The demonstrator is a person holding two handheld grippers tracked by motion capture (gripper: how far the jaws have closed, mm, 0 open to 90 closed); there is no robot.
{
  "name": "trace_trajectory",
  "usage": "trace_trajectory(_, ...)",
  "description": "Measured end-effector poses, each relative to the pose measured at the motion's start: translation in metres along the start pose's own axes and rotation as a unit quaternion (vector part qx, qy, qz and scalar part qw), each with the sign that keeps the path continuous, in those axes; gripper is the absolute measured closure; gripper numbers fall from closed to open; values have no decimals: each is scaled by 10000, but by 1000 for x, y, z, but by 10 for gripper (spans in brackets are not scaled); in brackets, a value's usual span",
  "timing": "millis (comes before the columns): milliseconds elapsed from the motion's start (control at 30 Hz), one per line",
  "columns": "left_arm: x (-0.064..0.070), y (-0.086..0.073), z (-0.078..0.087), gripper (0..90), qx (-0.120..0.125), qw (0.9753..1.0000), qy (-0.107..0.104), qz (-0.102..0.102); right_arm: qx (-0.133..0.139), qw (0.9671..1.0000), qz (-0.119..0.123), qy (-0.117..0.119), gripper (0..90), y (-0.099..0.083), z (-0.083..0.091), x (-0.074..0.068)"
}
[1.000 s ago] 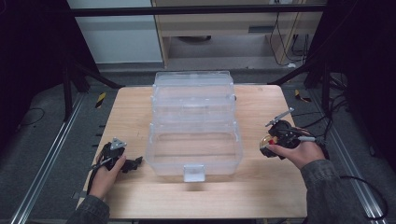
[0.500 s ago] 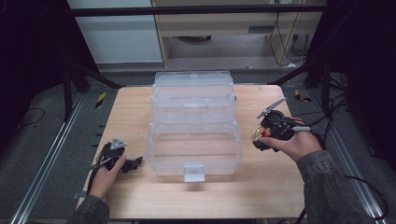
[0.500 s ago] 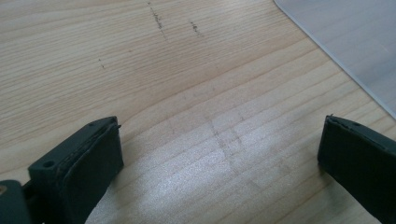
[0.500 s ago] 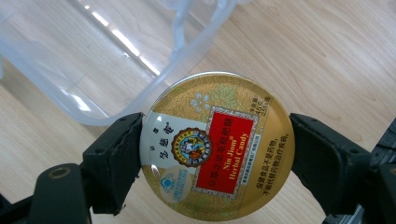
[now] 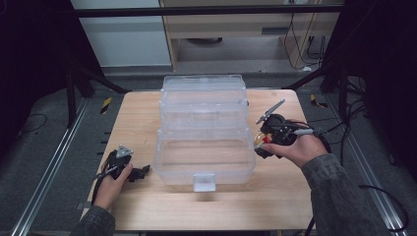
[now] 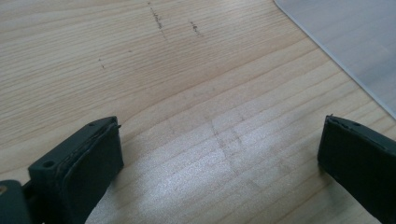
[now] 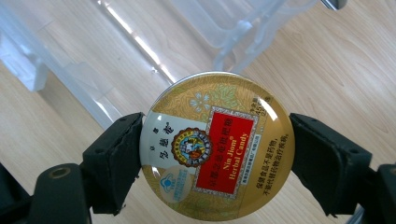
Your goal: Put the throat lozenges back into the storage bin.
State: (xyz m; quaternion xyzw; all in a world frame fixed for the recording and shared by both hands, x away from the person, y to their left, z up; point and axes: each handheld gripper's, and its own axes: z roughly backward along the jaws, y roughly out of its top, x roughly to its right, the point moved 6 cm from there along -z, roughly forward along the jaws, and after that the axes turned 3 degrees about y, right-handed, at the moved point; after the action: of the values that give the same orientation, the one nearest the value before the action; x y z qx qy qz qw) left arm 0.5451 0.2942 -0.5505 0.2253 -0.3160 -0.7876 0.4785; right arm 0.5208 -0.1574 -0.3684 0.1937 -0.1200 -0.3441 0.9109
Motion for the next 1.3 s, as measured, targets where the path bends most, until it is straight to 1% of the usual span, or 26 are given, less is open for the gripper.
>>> trace_trajectory(233,0,0,0,0,1,10000,3,-18,-21,9999,135,75,209,8,-4,-9)
trace_trajectory(267,0,0,0,0,1,10000,4,-18,-26,9998,194,92,209,10,-5,-11)
trace_trajectory(533,0,0,0,0,0,10000,-2,-24,-47,9994,288,158,209,17,-10,-19)
trace_trajectory(633,0,0,0,0,-4,10000,-7,-39,-64,9994,280,194,209,18,-12,-22)
trace_trajectory(767,0,0,0,0,1,10000,-7,-39,-81,9991,343,239,209,21,-17,-26)
trace_trajectory(1067,-1,0,0,0,-6,10000,-11,-52,-84,9986,401,336,209,28,-24,-33)
trace_trajectory(1233,0,0,0,0,-7,10000,-17,-48,-116,9985,406,347,209,29,-28,-35)
trace_trajectory(1300,0,0,0,0,-7,10000,-14,-44,-167,9984,422,351,209,28,-33,-35)
